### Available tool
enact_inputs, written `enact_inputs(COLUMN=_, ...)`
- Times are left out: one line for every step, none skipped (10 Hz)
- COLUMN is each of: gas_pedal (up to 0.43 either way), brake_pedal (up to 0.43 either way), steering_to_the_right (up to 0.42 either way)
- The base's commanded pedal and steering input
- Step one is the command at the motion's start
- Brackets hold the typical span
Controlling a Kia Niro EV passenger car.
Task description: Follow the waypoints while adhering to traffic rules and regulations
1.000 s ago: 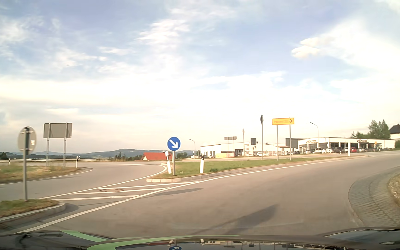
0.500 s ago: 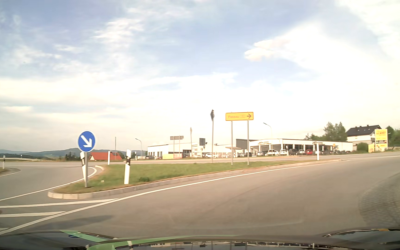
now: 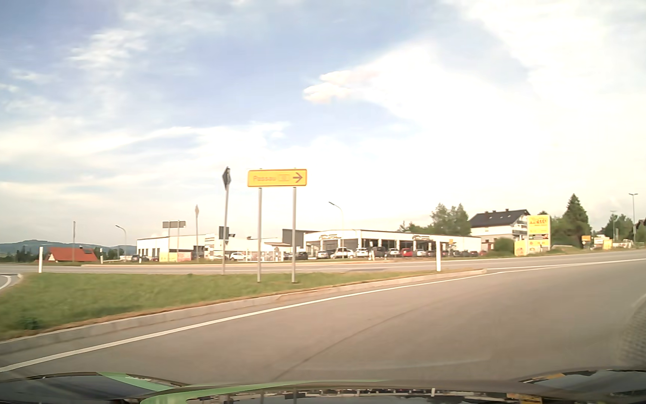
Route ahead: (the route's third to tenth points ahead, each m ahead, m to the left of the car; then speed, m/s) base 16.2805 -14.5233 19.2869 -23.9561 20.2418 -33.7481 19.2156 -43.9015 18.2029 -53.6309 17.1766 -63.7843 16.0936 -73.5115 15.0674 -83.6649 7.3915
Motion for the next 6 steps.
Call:
enact_inputs(gas_pedal=0.138, brake_pedal=0.000, steering_to_the_right=0.312)
enact_inputs(gas_pedal=0.150, brake_pedal=0.000, steering_to_the_right=0.325)
enact_inputs(gas_pedal=0.150, brake_pedal=0.000, steering_to_the_right=0.335)
enact_inputs(gas_pedal=0.138, brake_pedal=0.000, steering_to_the_right=0.344)
enact_inputs(gas_pedal=0.138, brake_pedal=0.000, steering_to_the_right=0.350)
enact_inputs(gas_pedal=0.138, brake_pedal=0.000, steering_to_the_right=0.350)
